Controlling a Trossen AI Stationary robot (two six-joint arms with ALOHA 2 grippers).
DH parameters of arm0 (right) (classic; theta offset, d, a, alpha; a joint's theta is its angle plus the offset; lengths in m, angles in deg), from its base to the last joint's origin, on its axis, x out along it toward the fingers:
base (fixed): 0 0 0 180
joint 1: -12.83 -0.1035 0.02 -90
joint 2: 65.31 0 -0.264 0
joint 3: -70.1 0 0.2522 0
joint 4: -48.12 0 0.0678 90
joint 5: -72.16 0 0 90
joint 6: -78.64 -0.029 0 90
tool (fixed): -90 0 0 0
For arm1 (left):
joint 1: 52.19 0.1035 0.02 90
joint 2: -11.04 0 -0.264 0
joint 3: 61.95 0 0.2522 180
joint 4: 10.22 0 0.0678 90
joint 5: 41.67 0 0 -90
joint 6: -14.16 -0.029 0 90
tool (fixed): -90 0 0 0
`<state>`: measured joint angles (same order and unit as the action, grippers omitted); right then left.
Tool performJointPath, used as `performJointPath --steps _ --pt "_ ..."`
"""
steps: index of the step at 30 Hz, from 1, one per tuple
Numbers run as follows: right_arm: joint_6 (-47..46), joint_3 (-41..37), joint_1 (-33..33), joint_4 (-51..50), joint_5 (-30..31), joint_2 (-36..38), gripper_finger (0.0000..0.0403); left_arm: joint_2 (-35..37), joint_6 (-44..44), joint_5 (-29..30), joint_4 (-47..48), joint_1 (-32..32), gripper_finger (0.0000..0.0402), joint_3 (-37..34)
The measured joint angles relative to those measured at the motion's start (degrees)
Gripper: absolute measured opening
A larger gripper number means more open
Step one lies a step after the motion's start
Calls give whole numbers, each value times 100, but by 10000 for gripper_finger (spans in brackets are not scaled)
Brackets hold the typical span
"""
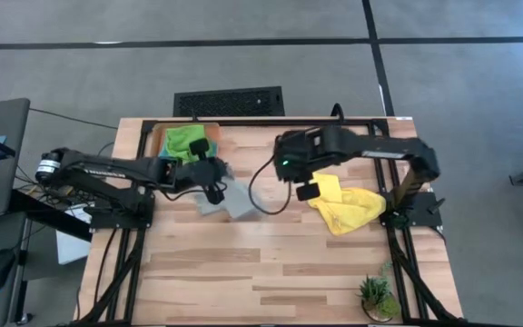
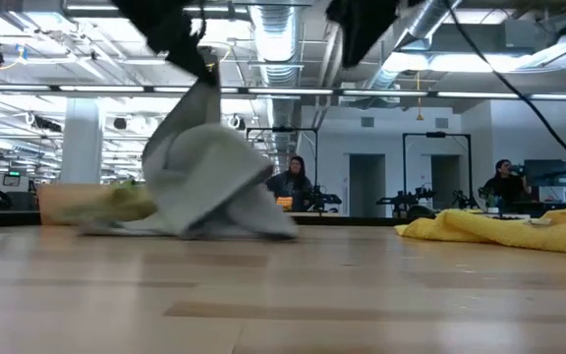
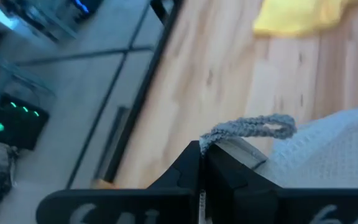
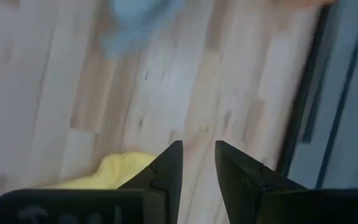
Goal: Fold microfiber towels
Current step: Fold the gray microfiber cloth
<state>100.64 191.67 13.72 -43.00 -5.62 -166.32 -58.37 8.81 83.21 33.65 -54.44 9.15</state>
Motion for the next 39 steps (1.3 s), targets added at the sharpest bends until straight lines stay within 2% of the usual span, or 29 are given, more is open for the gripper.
performJointPath --steps 4,7,11,14,16,19,26,28,33,35,39 --pt "56 -82 38 390 -332 489 118 0 -254 -9 -9 52 0 559" --pt "140 -647 76 1092 -568 948 118 0 -497 -23 10 112 0 936" --pt "227 -1834 99 2464 -521 1610 118 -17 -782 -115 29 167 0 1394" --pt "205 -2677 106 3889 -472 1996 118 -98 -934 -146 56 171 0 1669" --pt "306 -3136 108 4820 -461 2080 118 -138 -1020 -162 62 171 0 1811" --pt "604 -3569 142 5710 -419 1998 118 -318 -1105 -161 22 171 0 2087" --pt "997 -3687 2 7213 588 1397 118 -995 -1391 12 302 178 0 2763" --pt "999 -3681 -50 7514 765 1297 118 -1192 -1404 166 677 208 0 2928" --pt "932 -3663 -276 7832 1607 1184 118 -1543 -1501 733 867 276 0 3150" --pt "951 -3700 -408 7767 2085 1184 118 -1630 -1539 758 856 306 0 3158" --pt "951 -3685 -563 7995 2563 1070 118 -1672 -1535 730 813 326 0 3161"
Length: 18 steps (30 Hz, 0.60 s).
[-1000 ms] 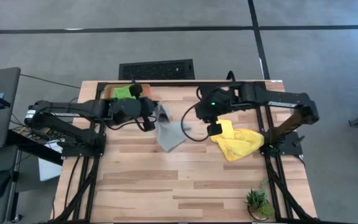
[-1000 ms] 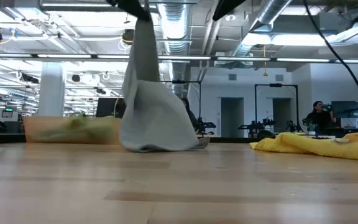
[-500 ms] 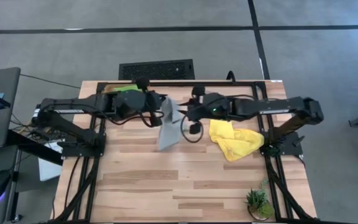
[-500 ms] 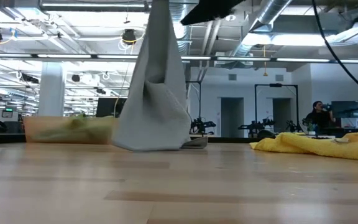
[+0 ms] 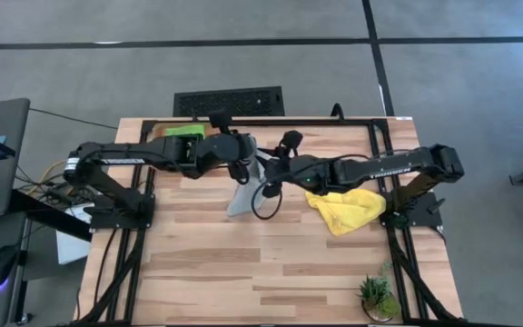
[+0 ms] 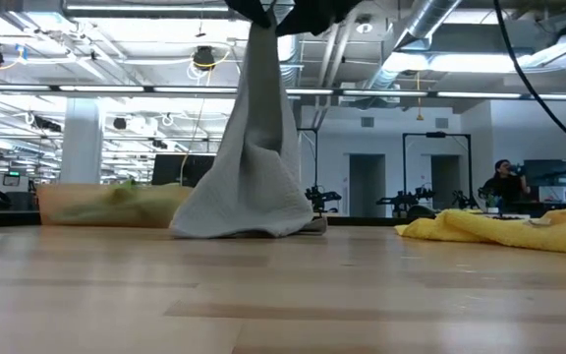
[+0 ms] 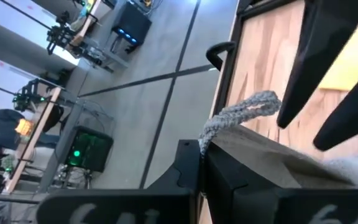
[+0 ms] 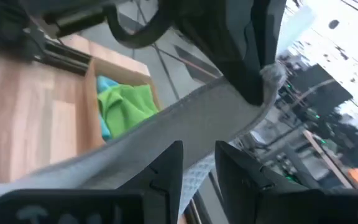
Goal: Fold microfiber towels
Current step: Fold the gray microfiber cloth
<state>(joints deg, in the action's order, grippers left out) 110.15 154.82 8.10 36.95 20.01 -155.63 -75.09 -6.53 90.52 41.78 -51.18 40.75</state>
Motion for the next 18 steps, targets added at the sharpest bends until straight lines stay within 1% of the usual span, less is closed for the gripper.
performJointPath --steps 3,6,7,11,18 --pt "-85 15 -13 212 207 -96 118 -15 -6 -33 -11 0 0 -2" --pt "-132 -22 -13 238 747 -201 118 -14 3 -102 -56 0 0 -2" --pt "-106 -3 -13 358 839 -248 118 -13 16 -101 -52 0 0 -2" --pt "-110 -3 -2 387 863 -412 118 -13 -4 -102 -66 0 0 -2" --pt "-147 17 -2 865 889 -636 118 -13 -2 -102 -63 0 0 -2"
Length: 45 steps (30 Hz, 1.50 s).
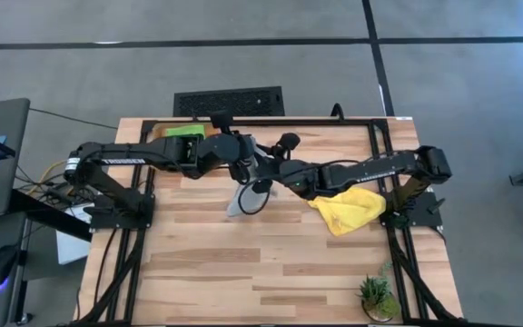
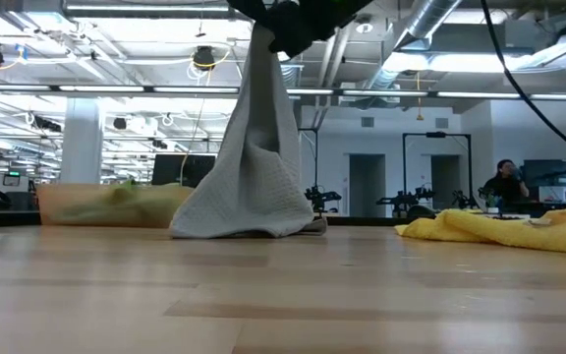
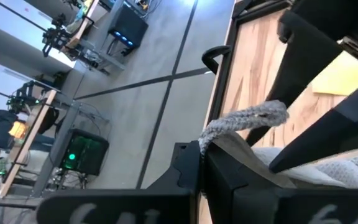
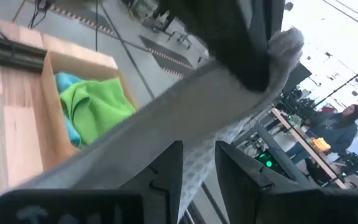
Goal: Fold microfiber towels
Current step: Fold the gray microfiber cloth
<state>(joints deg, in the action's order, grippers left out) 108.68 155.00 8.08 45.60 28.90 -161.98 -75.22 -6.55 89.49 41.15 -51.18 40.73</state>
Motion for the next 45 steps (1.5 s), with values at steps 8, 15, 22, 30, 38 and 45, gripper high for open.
performJointPath --steps 8,15,22,30,38,45 --pt "-154 -15 -135 225 160 47 118 0 -4 0 37 0 0 -2" --pt "-515 -17 -47 257 459 -16 118 0 12 0 35 -24 0 -2" --pt "-668 -15 137 213 481 -120 118 0 6 0 24 -132 0 -4" --pt "-823 -22 203 -153 442 -211 118 9 -113 7 183 -267 0 428" --pt "-1105 -13 233 -504 438 -202 118 7 -472 7 344 -291 0 1017" --pt "-1326 -14 264 -953 425 -202 118 7 -678 15 641 -291 0 1608"
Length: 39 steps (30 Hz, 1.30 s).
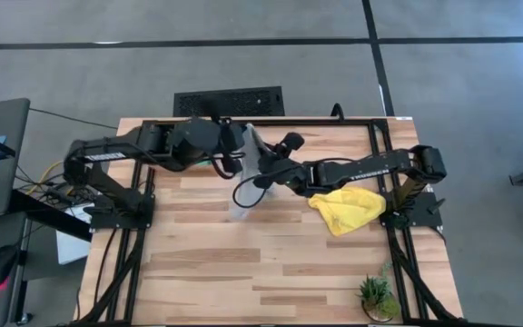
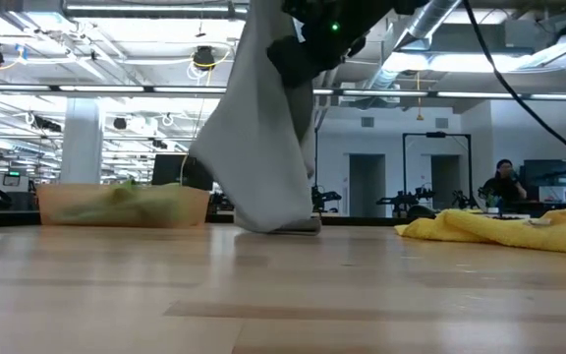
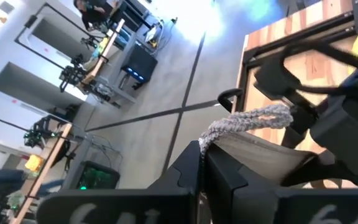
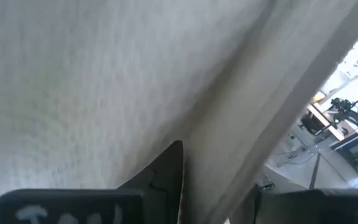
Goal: Fold microfiber towels
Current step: Fold the gray microfiber cloth
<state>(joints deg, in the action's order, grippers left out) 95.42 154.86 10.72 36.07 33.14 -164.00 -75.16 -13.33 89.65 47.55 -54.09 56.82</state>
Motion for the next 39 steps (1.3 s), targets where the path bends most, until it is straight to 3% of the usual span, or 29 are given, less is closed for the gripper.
performJointPath --steps 13,24,28,32,39 --pt "-669 -1 2 -1215 -2 0 118 -2 -514 128 165 2 0 857" --pt "-737 -2 0 -2101 11 0 114 -4 -531 581 586 2 0 964" --pt "-652 -2 -1 -2194 13 0 81 -4 -482 605 684 2 0 964" --pt "-265 -2 -59 -2332 67 19 17 -4 -316 605 900 2 0 964" --pt "-166 -2 -115 -2931 750 538 7 -4 400 612 1686 4 0 964"
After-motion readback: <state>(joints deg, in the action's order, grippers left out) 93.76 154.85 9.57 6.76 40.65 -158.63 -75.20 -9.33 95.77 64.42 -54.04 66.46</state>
